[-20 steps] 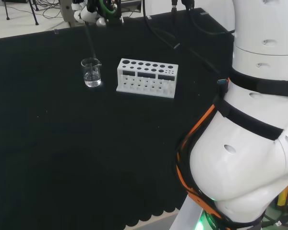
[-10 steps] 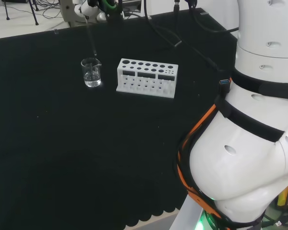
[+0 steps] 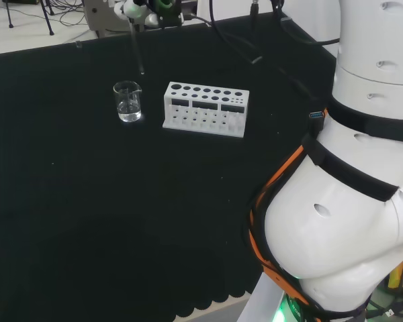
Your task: Put the glass rod back on the white test tube rack.
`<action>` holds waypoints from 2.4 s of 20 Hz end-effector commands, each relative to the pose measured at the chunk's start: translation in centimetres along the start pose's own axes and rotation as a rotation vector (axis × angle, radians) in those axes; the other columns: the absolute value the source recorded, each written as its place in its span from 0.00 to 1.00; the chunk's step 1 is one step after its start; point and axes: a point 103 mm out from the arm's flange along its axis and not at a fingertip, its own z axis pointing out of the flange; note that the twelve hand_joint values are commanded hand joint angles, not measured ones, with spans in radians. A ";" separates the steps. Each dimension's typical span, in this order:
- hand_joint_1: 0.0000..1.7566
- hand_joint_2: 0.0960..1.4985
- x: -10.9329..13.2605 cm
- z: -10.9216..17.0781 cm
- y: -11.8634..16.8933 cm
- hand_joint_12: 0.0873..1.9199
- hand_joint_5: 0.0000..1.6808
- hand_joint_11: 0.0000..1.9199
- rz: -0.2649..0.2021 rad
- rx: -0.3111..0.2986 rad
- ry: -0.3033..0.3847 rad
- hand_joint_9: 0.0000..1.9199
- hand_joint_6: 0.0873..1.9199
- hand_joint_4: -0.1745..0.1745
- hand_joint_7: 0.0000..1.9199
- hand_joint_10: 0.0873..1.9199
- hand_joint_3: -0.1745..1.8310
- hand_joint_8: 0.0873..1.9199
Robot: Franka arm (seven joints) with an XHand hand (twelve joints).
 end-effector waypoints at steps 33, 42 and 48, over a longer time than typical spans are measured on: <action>0.74 0.43 -12.5 -2.6 -5.0 0.43 0.60 0.87 0.245 -0.041 -0.013 0.84 0.45 0.00 0.58 0.50 0.48 0.66; 0.74 0.43 -14.0 -3.5 -6.8 0.43 0.60 0.87 0.279 -0.056 -0.027 0.84 0.45 0.00 0.58 0.50 0.48 0.66; 0.74 0.43 -14.1 -3.7 -7.2 0.43 0.60 0.87 0.288 -0.073 -0.023 0.84 0.45 0.00 0.58 0.50 0.48 0.66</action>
